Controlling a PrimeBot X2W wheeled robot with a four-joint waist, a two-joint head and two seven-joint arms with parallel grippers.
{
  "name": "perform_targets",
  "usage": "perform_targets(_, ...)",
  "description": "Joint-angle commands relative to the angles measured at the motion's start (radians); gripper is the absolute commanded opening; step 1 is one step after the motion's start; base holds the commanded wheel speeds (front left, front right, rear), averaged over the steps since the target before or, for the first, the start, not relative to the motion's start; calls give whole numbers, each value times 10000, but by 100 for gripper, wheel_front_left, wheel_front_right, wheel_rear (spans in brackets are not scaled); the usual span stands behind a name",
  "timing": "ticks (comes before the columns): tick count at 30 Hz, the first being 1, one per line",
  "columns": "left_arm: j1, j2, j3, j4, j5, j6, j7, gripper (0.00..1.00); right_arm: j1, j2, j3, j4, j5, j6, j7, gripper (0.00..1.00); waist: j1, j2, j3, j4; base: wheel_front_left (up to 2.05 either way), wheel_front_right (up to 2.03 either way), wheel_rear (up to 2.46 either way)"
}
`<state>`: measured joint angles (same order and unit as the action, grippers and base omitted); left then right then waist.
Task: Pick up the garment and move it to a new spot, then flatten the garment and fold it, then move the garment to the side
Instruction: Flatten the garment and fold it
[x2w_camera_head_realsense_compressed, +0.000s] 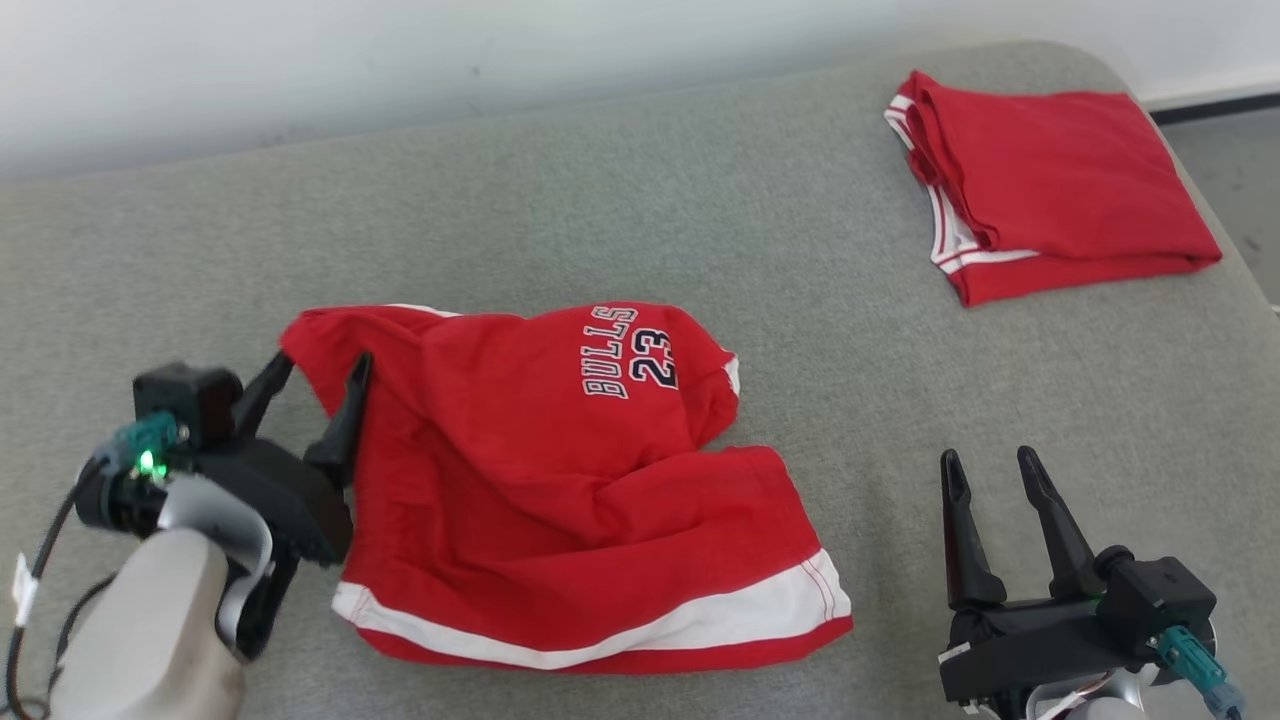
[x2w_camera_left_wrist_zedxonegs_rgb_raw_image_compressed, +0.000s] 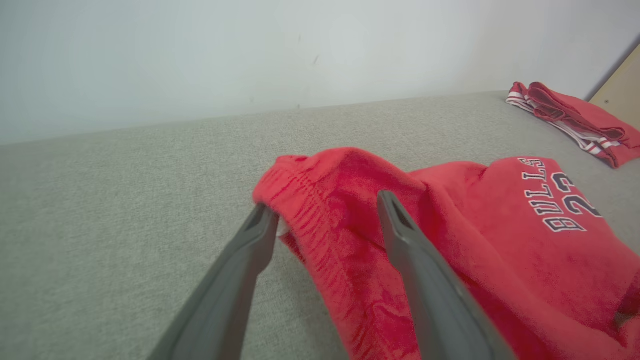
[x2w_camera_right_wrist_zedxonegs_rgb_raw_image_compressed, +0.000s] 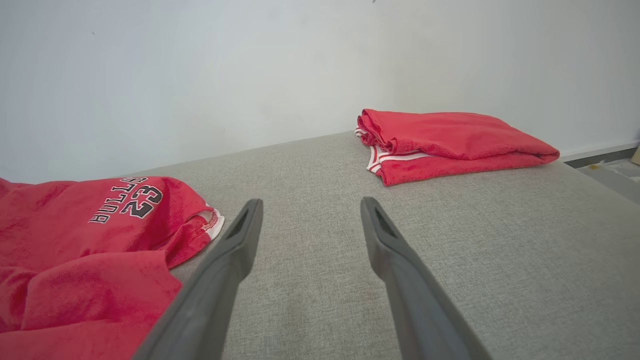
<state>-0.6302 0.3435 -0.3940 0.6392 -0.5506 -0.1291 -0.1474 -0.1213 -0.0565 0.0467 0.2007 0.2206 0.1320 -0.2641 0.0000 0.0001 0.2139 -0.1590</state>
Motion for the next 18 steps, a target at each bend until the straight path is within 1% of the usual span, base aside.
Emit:
perform_targets(1,195,17,31,-13,-57,38,-86,100,92,-27,3,-6,-94,-31,1,100,0,-1,-312,299,0,0,0)
perform_targets(7,1258,6,205,-513,-150,355,-741,100,372,-132,2,-32,-120,-31,1,100,0,-1,-876,780,0,0,0)
perform_targets(11,2064,129,538,-1184,-48,717,-1075,100,587,-217,33,-49,-151,-31,0,100,0,-1,-1209,1070,0,0,0)
perform_targets(15,2856,150,995,-2158,172,1216,-1167,100,778,-271,-18,-103,-181,-31,0,100,0,-1,-1433,1313,0,0,0)
perform_targets(18,3455,58,1553,-3361,513,1493,-1176,100,901,-292,-19,-136,-189,-31,0,100,0,-1,-1551,1486,0,0,0)
